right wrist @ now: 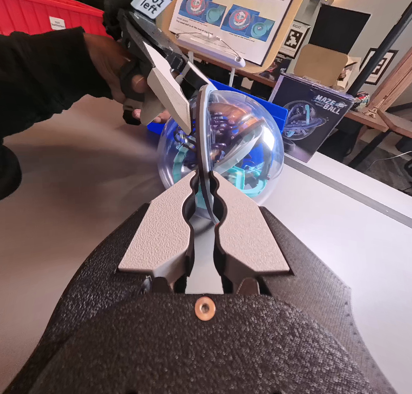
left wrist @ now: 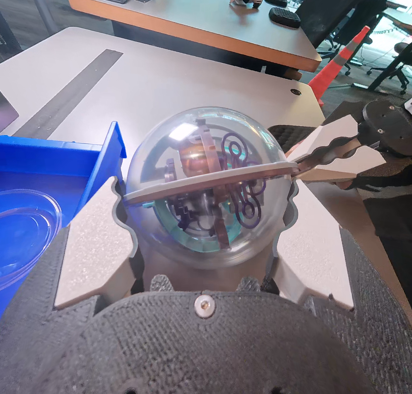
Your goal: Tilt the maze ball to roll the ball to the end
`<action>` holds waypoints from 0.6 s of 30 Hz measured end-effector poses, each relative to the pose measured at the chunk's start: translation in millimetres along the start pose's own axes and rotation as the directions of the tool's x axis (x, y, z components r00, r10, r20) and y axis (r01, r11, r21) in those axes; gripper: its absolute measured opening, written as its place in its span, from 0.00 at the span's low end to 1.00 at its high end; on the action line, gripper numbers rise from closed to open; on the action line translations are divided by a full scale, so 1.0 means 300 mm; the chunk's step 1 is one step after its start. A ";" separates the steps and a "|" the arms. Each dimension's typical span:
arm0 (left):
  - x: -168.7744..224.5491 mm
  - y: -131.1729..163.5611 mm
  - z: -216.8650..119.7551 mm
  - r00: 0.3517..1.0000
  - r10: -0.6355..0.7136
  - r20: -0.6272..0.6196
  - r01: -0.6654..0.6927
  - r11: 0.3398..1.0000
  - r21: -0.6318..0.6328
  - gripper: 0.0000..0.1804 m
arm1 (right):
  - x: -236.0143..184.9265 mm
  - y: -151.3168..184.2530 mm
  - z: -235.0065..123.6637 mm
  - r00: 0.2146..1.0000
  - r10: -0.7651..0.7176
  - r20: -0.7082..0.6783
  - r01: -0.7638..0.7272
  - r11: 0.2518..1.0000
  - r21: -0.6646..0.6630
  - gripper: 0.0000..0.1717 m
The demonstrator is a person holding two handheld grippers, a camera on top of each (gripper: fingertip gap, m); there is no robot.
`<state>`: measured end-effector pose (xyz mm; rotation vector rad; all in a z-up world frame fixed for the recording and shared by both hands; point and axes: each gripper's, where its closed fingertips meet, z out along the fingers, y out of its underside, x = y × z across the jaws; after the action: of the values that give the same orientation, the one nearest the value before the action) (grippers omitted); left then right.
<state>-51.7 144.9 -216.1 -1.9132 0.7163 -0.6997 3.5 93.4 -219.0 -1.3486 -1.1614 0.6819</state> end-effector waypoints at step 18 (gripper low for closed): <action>0.048 0.011 -0.006 0.991 0.121 -0.055 -0.122 0.993 -0.008 0.78 | 0.073 -0.025 -0.027 0.901 -0.069 0.428 0.140 0.981 -0.135 0.53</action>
<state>-44.0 132.2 -215.8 -1.8495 0.8647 -0.6750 16.6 109.0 -205.4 -1.2959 -1.6569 0.8406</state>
